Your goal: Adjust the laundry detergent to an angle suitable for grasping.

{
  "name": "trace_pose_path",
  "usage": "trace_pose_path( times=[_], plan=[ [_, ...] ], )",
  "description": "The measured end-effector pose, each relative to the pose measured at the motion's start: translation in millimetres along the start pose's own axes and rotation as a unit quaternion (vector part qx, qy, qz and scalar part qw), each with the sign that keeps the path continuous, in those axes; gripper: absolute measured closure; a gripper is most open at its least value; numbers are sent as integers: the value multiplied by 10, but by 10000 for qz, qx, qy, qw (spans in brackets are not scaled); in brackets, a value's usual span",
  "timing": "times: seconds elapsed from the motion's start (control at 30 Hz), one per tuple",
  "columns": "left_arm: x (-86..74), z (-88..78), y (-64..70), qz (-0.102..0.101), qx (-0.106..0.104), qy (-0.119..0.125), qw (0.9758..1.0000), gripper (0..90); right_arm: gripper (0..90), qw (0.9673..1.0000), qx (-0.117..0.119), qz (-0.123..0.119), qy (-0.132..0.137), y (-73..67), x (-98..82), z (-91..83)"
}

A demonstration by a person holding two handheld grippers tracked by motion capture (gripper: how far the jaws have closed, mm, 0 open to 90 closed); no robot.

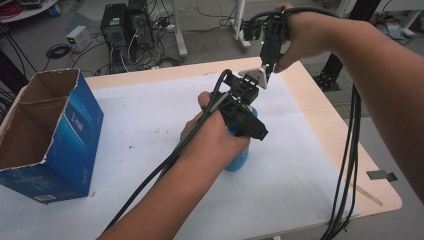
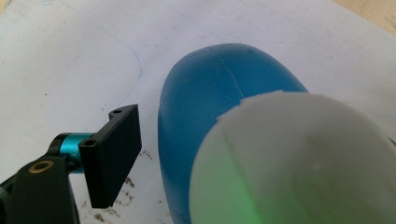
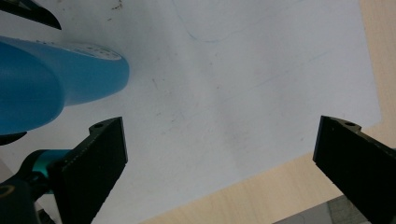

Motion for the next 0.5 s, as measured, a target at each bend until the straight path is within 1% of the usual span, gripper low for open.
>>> trace_pose_path(
  times=[0.3, 0.33, 0.5],
  plan=[
    [3, -1, 13, 8, 3, -18, 10000, 220, 20, 10000, 3, -23, -7, 10, -2, 11],
    [5, 2, 19, 15, -36, 6, 10000, 261, 20, 10000, 3, -31, -8, 12, -1, 13],
    [7, 2, 21, -16, -12, 15, 10000, 261, 20, 10000, 7, -7, 2, 13, -1, 16]
  ],
)
Point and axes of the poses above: each handheld gripper's, and its own axes: z roughly forward along the jaws, x roughly out of its top, y roughly to its right, the point moved 3 cm from there along z, roughly forward along the jaws, and after that the axes turned 10 degrees about z, right-handed, at the moved point
